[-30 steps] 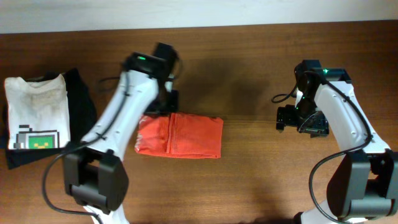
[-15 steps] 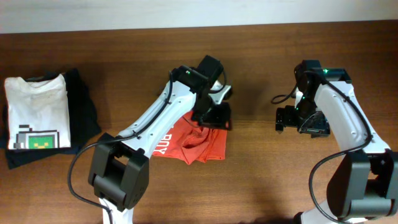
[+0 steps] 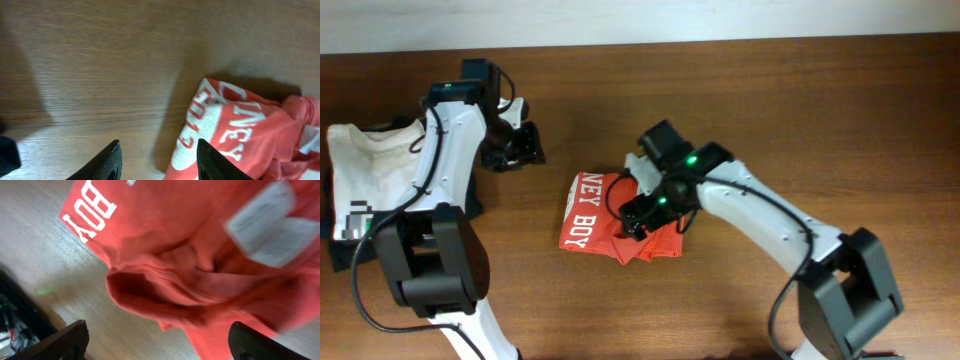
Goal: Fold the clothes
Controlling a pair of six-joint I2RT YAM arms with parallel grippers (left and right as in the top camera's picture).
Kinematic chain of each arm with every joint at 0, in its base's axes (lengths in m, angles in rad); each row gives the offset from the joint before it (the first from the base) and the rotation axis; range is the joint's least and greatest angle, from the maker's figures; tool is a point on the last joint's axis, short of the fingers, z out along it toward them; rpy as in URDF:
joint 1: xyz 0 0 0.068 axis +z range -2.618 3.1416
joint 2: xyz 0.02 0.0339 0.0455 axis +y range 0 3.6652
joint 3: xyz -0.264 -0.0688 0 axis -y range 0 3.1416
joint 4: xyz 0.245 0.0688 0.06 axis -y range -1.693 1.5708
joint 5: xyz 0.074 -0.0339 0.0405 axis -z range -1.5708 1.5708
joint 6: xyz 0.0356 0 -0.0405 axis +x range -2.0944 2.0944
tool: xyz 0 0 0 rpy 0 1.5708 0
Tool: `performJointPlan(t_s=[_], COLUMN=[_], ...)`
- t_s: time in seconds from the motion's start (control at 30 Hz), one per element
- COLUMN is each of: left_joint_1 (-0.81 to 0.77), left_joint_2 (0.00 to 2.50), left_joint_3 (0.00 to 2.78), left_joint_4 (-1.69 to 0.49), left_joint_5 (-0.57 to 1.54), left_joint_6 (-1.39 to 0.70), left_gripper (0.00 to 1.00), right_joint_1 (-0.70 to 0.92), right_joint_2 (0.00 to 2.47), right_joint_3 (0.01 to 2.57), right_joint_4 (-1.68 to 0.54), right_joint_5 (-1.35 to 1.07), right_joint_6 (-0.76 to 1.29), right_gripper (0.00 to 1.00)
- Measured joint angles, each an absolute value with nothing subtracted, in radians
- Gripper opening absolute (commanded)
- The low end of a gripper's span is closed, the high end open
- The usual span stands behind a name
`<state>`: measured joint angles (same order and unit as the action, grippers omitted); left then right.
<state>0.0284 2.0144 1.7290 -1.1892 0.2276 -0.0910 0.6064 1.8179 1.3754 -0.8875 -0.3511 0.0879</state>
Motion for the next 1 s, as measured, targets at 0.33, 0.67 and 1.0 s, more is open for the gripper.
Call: performJointPlan(t_s=[0.33,0.67,1.0], left_joint_1=[0.047,0.047,-0.083], left_joint_2=[2.014,2.014,2.014], left_joint_3=[1.710,1.709,1.707], left_joint_4=[-1.188,-1.189,-1.189], left_joint_5=[0.208,0.208,0.227], left_joint_6=[-0.117,-0.117,-0.120], left_gripper=[0.49,0.49,0.56], right_joint_1=[0.694,0.393,0.120], right_joint_2=[1.951,1.951,1.851], right_joint_3=[1.380,1.385,1.436], right_joint_4=[-0.811,-1.230,-1.336], right_joint_5=[-0.195,-0.021,0.066], right_joint_6=[0.239,0.287,0.234], right_gripper=[0.04,0.41,0.58])
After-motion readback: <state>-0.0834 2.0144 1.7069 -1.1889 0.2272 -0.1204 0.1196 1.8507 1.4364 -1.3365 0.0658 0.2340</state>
